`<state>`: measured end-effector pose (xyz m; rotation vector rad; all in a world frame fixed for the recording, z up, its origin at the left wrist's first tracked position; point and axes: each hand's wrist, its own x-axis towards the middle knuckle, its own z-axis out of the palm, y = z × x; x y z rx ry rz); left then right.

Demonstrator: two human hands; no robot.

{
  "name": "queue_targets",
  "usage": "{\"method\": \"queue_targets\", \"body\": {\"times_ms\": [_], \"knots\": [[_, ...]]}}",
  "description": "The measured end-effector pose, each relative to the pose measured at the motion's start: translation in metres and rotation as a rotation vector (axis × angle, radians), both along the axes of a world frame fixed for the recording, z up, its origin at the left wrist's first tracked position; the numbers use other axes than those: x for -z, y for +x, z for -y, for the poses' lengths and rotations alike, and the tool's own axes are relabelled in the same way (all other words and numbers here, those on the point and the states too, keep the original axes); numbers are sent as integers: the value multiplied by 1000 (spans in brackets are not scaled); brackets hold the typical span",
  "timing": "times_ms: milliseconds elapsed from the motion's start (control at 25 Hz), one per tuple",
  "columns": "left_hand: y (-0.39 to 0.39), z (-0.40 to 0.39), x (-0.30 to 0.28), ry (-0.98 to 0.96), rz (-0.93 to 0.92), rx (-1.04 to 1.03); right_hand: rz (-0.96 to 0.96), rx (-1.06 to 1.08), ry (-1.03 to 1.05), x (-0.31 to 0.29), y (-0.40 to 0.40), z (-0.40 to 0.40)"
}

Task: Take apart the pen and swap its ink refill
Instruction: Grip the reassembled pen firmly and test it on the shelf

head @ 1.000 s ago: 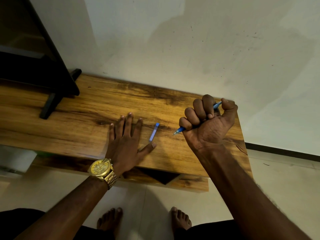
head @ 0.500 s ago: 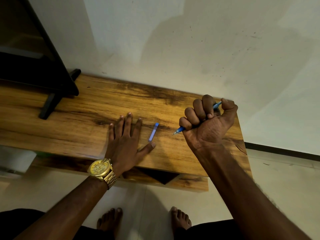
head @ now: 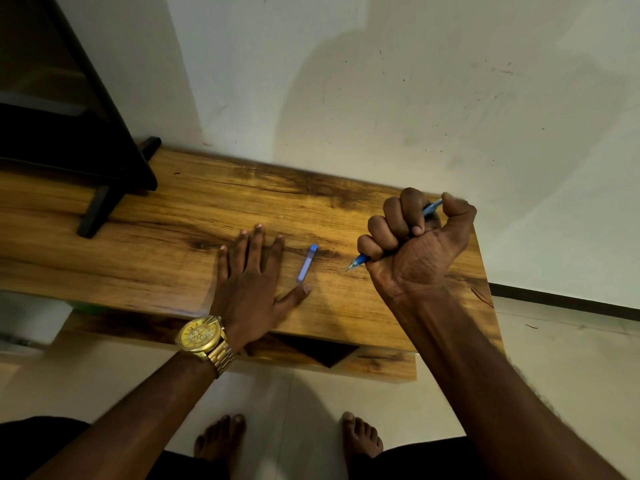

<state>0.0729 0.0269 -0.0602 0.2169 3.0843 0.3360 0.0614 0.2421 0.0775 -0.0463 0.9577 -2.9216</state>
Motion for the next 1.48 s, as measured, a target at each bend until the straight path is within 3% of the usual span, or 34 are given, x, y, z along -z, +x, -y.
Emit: {"method": "queue_targets", "body": {"times_ms": [680,1480], "knots": [[0,0,-2,3,1,-2,-15,-8,26,0,-1,-1],[1,0,-4,3,21,5,-36,40,-85,0,-1,-1]]}}
